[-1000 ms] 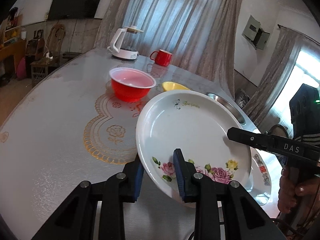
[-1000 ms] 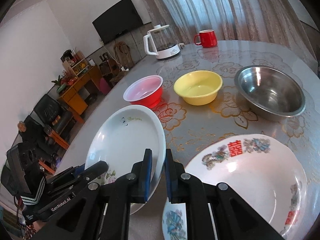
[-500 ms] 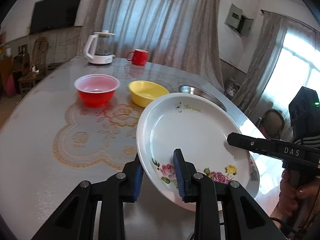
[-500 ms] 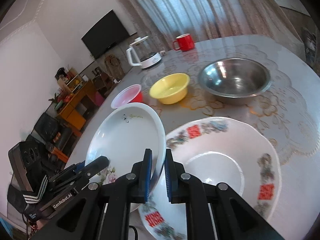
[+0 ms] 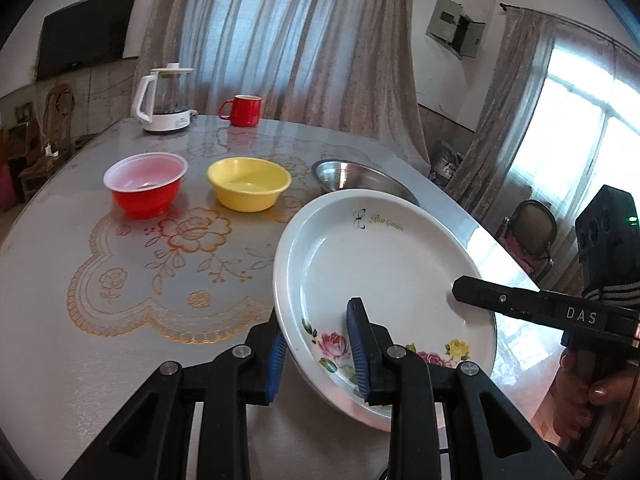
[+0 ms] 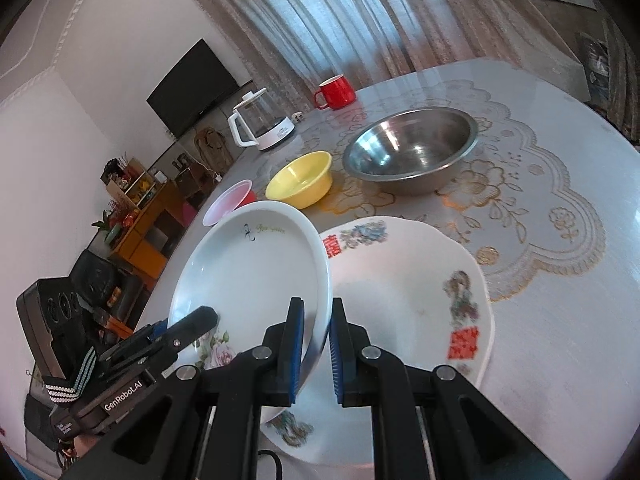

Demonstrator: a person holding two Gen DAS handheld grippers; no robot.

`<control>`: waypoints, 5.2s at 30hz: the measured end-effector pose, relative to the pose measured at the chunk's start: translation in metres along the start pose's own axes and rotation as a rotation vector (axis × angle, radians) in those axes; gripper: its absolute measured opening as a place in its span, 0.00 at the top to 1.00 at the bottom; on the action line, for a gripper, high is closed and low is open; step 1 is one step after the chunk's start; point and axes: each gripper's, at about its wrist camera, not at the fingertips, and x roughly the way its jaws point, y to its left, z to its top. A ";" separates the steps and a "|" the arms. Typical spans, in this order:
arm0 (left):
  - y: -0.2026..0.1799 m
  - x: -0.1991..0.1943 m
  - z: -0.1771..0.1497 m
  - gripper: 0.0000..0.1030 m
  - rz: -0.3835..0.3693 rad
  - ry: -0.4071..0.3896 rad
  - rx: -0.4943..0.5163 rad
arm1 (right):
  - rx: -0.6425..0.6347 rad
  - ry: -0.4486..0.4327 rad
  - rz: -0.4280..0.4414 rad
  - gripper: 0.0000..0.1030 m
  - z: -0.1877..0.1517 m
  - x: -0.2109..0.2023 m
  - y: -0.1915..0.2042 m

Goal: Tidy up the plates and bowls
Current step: 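Lift the pink-rose plate with both grippers and carry it over the plate stack, then lower the pink-rose plate onto the red-character plate with both grippers, then open both grippers and pull them back from the pink-rose plate rim, then move both grippers to the rim of the stainless steel bowl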

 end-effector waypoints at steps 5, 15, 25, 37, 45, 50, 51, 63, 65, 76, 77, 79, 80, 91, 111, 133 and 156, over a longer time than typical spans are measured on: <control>-0.014 0.007 0.000 0.72 -0.019 0.018 0.031 | 0.035 -0.011 -0.007 0.89 -0.005 -0.010 -0.016; -0.030 0.023 -0.007 0.72 -0.029 0.049 0.060 | 0.091 -0.004 -0.028 0.89 -0.016 -0.019 -0.039; -0.038 0.033 -0.012 0.71 -0.024 0.079 0.065 | 0.124 0.019 -0.048 0.88 -0.021 -0.020 -0.050; -0.038 0.040 -0.018 0.69 -0.019 0.099 0.051 | 0.106 0.053 -0.089 0.87 -0.021 -0.017 -0.050; -0.035 0.051 -0.017 0.68 0.003 0.132 0.043 | 0.107 0.087 -0.117 0.87 -0.018 -0.007 -0.051; -0.032 0.054 -0.015 0.68 0.012 0.134 0.046 | 0.074 0.101 -0.151 0.87 -0.014 0.000 -0.047; -0.032 0.055 -0.015 0.68 0.014 0.133 0.047 | 0.070 0.101 -0.155 0.87 -0.013 0.000 -0.047; -0.034 0.057 -0.015 0.67 0.037 0.132 0.048 | 0.050 0.110 -0.197 0.85 -0.010 0.003 -0.043; -0.035 0.056 -0.015 0.66 0.045 0.133 0.049 | 0.045 0.112 -0.205 0.85 -0.011 0.004 -0.041; -0.036 0.060 -0.009 0.65 0.058 0.177 0.039 | 0.067 0.141 -0.220 0.84 -0.003 0.008 -0.043; -0.036 0.060 -0.009 0.63 0.058 0.181 0.039 | 0.070 0.142 -0.222 0.84 -0.003 0.009 -0.043; -0.037 0.060 -0.009 0.62 0.061 0.186 0.042 | 0.075 0.145 -0.225 0.84 -0.002 0.009 -0.042; -0.038 0.060 -0.009 0.61 0.062 0.187 0.044 | 0.075 0.147 -0.227 0.84 -0.002 0.009 -0.042; -0.038 0.058 -0.006 0.53 0.050 0.218 0.026 | 0.061 0.149 -0.271 0.80 -0.001 0.012 -0.035; -0.038 0.048 -0.002 0.42 0.021 0.285 0.015 | 0.016 0.143 -0.326 0.80 0.000 0.018 -0.027; -0.032 0.017 -0.002 0.10 0.042 0.120 -0.014 | 0.045 0.033 -0.236 0.75 -0.007 -0.011 -0.025; 0.014 0.017 0.007 0.07 0.154 0.082 -0.178 | 0.026 -0.034 -0.299 0.60 0.045 -0.018 -0.067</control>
